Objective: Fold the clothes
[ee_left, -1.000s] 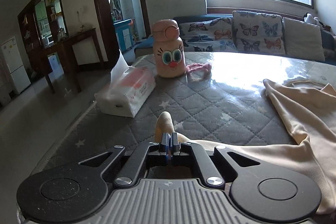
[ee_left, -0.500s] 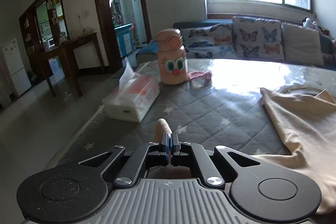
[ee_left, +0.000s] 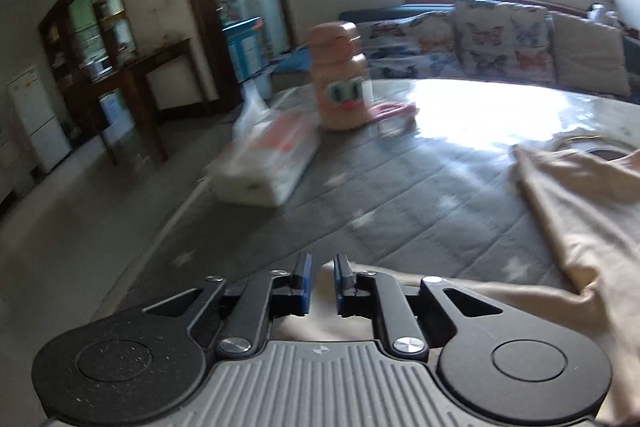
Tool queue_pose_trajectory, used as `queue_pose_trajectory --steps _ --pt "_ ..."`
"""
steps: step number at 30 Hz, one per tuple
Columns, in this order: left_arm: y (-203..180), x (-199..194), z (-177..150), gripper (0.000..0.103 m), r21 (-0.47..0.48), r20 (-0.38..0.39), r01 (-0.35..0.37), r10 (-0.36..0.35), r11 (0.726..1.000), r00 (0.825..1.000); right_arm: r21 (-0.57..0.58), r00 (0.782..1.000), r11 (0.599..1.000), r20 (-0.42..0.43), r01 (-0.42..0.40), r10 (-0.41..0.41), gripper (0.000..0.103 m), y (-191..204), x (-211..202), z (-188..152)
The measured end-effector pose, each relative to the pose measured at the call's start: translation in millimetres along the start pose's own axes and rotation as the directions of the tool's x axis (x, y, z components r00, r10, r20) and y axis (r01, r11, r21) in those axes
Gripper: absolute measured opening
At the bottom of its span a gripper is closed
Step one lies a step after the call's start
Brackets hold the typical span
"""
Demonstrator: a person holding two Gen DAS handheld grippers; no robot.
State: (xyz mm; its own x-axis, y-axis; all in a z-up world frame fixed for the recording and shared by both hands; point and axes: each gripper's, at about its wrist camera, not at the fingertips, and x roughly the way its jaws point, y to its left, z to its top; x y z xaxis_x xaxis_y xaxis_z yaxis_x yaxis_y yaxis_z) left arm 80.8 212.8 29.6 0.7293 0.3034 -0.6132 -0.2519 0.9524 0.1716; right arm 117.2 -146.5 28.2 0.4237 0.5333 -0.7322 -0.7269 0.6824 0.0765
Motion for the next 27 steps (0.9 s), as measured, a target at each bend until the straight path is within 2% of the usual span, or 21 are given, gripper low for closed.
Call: queue_pose_trajectory --steps 5,10,13,19,25,26,27 --pt "-38.5 22.0 19.5 0.020 0.039 0.009 0.100 -0.101 0.994 0.995 0.136 0.987 0.979 0.030 0.150 -0.156 0.034 -68.9 15.9 18.4" --pt "-76.9 50.2 44.3 0.027 0.063 0.002 0.184 -0.185 0.981 0.983 0.242 0.969 0.944 0.045 0.225 -0.242 0.034 -125.2 38.3 30.9" --pt "-97.6 69.1 57.1 0.030 0.071 -0.011 0.237 -0.236 0.969 0.972 0.280 0.967 0.932 0.039 0.230 -0.250 0.034 -146.4 53.5 36.6" --pt "-131.4 100.7 76.0 0.030 0.101 -0.031 0.283 -0.281 0.954 0.959 0.338 0.965 0.911 0.027 0.235 -0.259 0.034 -182.8 89.2 43.3" --pt "-144.7 125.2 82.6 0.030 0.092 -0.055 0.311 -0.307 0.946 0.950 0.344 0.970 0.913 0.025 0.218 -0.241 0.033 -189.6 107.9 48.6" --pt "-146.2 127.6 82.7 0.030 0.096 -0.056 0.317 -0.312 0.944 0.948 0.343 0.971 0.914 0.024 0.216 -0.238 0.030 -190.0 109.2 48.9" --pt "-147.1 129.4 82.9 0.023 0.099 -0.056 0.323 -0.319 0.941 0.946 0.339 0.972 0.916 0.023 0.213 -0.235 0.027 -190.1 110.9 49.1"
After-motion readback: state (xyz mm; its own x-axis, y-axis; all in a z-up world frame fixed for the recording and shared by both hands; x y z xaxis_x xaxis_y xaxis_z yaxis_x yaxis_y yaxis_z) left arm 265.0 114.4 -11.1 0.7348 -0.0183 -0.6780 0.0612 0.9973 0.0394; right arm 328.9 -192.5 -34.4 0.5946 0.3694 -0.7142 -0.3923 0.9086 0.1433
